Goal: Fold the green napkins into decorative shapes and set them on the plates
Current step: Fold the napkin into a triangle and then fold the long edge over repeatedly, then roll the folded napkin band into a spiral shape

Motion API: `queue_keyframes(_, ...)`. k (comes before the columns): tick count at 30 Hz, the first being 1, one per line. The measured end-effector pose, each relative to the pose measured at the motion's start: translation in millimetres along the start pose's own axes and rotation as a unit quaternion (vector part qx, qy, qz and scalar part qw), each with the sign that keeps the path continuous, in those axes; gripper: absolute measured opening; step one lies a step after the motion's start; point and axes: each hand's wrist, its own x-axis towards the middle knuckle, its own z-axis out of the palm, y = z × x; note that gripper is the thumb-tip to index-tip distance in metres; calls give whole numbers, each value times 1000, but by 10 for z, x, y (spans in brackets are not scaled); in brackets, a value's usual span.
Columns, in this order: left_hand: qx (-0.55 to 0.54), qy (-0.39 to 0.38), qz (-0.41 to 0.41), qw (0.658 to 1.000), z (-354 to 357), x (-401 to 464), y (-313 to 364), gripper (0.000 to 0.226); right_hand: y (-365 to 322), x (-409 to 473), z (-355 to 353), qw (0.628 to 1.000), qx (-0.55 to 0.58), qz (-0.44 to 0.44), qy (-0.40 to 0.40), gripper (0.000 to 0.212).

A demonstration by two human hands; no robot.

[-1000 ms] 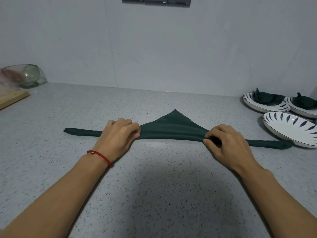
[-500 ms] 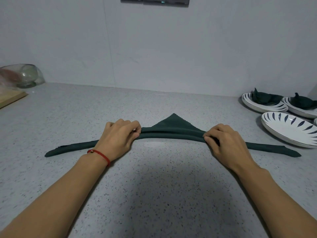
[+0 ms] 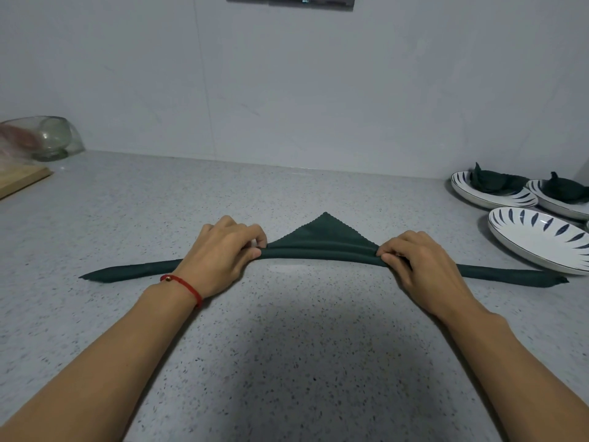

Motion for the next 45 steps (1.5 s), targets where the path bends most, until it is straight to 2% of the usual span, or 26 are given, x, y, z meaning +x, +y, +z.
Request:
queue_keyframes(5, 13, 26, 5, 1000, 9, -29, 6, 6, -24, -20, -26, 1000, -11, -11, -23, 17)
queue_keyframes(8, 23, 3, 23, 999, -14, -35, 16, 11, -12, -6, -25, 1000, -11, -12, -19, 20)
queue_keyframes(14, -16, 1, 10, 1000, -50, -14, 51, 10, -32, -11, -32, 999, 6, -27, -17, 4)
queue_keyframes(17, -9, -1, 20, 1000, -38, -33, 50, 3, -7, -15, -20, 999, -16, -29, -7, 13)
queue_keyframes(21, -6, -1, 13, 1000, -54, -54, 65, 12, 22, -35, -19, 998, -41, -38, -13, 20)
queue_keyframes(24, 12, -16, 13, 1000, -78, -49, 87, 15, 18, -20, 5, 998, -50, -47, -3, 18)
queue_keyframes(29, -9, -38, -46, 998, -224, -87, 247, 18, -110, -84, -74, 995, -103, -8, 4, 19)
queue_keyframes(32, 4, -97, -81, 992, -327, -219, 397, 7, -196, -143, -30, 989, -145, 21, -33, 28)
queue_keyframes(36, -46, -189, -151, 969, -460, -320, 611, 10, -372, 268, 126, 980, -175, 55, -79, 29)
queue_keyframes(38, -70, -214, -177, 958, -451, -231, 768, 6, -450, 618, 246, 979, -156, 72, -108, 27)
queue_keyframes(40, -81, -221, -199, 951, -333, -127, 992, 4, -507, 858, 394, 984, -85, 87, -131, 28)
queue_keyframes(43, -98, -209, -229, 946, -83, 25, 1261, 7, -569, 936, 542, 984, 13, 134, -114, 45)
queue_keyframes(45, -139, -187, -272, 934, 24, 129, 1336, 12, -598, 831, 504, 981, 46, 155, -106, 48)
